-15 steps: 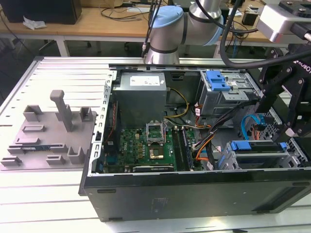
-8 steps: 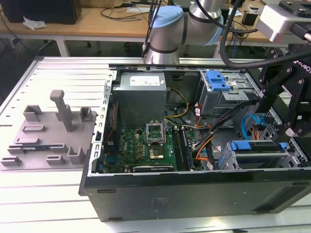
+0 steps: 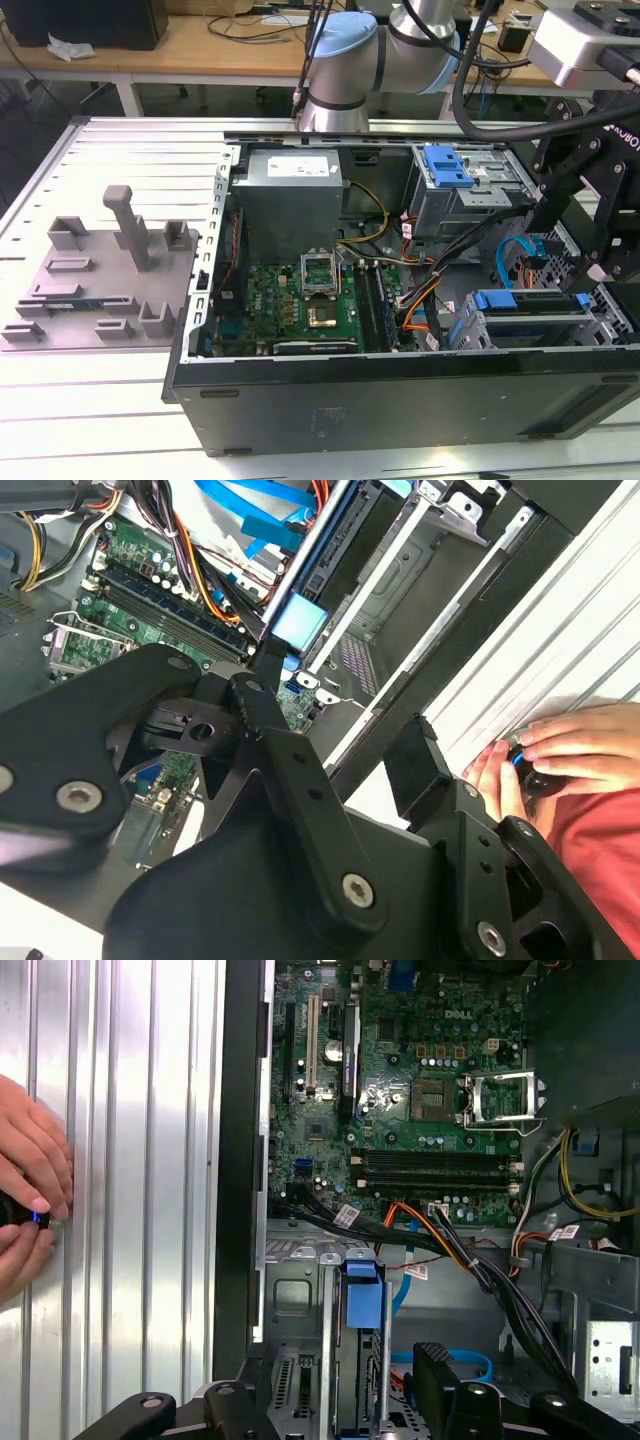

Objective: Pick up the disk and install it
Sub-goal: 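Insert the first disk wire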

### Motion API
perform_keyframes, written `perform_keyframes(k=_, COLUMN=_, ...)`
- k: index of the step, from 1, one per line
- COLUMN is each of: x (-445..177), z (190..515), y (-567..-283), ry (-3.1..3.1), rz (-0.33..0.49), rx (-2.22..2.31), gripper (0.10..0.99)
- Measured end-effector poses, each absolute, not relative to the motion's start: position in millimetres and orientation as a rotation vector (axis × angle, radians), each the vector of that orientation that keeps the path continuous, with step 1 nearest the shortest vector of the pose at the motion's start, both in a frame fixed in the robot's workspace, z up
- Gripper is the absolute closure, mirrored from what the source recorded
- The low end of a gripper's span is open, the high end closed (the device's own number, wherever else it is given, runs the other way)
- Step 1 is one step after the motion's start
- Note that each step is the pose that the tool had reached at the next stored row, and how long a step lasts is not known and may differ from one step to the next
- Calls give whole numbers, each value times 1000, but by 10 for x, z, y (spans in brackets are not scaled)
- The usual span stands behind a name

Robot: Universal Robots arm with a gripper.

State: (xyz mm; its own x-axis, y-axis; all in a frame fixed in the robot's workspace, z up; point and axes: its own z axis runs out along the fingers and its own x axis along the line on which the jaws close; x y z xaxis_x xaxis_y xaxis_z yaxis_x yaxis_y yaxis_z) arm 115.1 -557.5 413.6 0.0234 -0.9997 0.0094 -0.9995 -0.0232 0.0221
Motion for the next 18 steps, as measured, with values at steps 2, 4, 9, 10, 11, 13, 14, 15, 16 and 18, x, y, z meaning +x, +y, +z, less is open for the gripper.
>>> perform_keyframes(k=2, x=1151, z=4136, y=-5559, ry=-2177, rz=-8, rx=2229, gripper=416)
perform_keyframes(k=4, x=1151, z=4136, y=-5329, ry=-2159, rz=33, rx=2209, gripper=416)
perform_keyframes(k=9, x=1159, z=4137, y=-5124, ry=-2147, rz=56, rx=2198, gripper=416)
perform_keyframes(k=10, x=1163, z=4136, y=-5095, ry=-2146, rz=56, rx=2199, gripper=416)
perform_keyframes(k=11, x=1168, z=4135, y=-5069, ry=-2145, rz=56, rx=2200, gripper=416)
perform_keyframes(k=13, x=1195, z=4136, y=-5027, ry=-2142, rz=57, rx=2200, gripper=416)
perform_keyframes(k=14, x=1212, z=4136, y=-5005, ry=-2139, rz=60, rx=2197, gripper=416)
perform_keyframes(k=15, x=1233, z=4136, y=-4986, ry=-2132, rz=69, rx=2189, gripper=416)
perform_keyframes(k=16, x=1252, z=4135, y=-4973, ry=-2123, rz=77, rx=2180, gripper=416)
perform_keyframes(k=18, x=1287, z=4135, y=-4953, ry=-2104, rz=97, rx=2161, gripper=416)
